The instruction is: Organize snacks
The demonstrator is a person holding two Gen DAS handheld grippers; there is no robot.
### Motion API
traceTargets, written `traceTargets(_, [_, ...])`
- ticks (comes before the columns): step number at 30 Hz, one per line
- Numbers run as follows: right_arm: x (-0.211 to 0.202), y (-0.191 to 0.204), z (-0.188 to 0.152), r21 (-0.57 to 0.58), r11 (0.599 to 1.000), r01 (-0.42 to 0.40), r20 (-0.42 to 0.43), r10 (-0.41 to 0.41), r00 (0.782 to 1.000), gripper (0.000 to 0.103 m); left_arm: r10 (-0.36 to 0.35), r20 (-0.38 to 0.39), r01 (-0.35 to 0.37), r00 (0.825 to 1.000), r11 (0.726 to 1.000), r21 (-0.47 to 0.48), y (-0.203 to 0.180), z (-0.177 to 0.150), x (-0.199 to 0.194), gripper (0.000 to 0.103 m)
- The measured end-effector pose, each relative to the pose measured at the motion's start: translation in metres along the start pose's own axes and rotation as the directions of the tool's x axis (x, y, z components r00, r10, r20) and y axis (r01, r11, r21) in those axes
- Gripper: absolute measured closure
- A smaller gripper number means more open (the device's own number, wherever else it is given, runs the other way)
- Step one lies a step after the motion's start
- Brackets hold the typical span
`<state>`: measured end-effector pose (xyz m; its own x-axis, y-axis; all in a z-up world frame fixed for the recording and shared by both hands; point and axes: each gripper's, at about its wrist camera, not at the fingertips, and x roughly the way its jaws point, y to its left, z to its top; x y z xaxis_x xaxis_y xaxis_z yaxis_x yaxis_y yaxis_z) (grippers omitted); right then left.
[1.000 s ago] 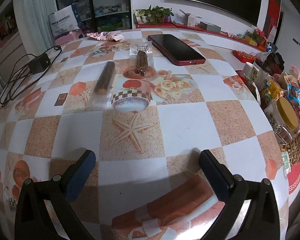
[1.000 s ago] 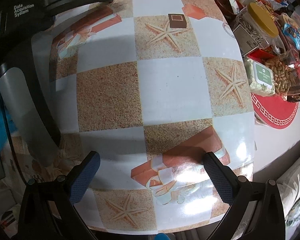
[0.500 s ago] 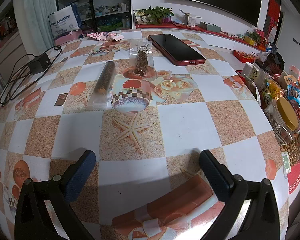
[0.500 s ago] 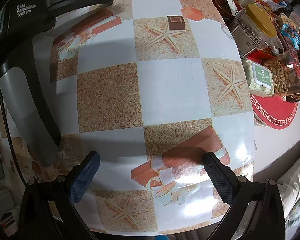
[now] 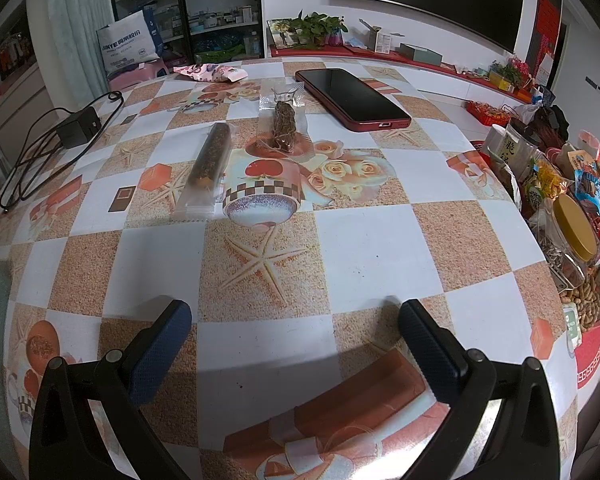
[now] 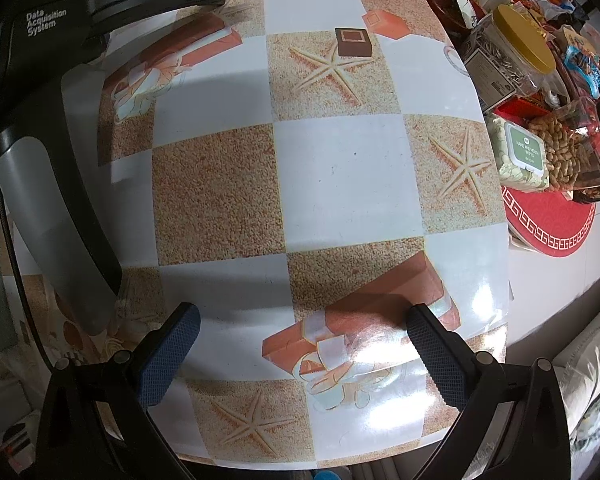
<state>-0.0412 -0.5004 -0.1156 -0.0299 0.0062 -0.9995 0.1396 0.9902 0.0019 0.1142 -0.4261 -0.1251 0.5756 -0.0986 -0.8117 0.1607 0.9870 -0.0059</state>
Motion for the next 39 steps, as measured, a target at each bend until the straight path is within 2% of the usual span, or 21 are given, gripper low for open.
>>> traceTargets(39, [0.0039, -0.002, 0.0064, 0.021, 1.0, 0.002, -0.028, -0.001, 1.0, 0.0, -0.004, 0.001, 0.004, 1.0, 1.0, 0.002, -0.0003, -0.0012, 0.0023, 0.0])
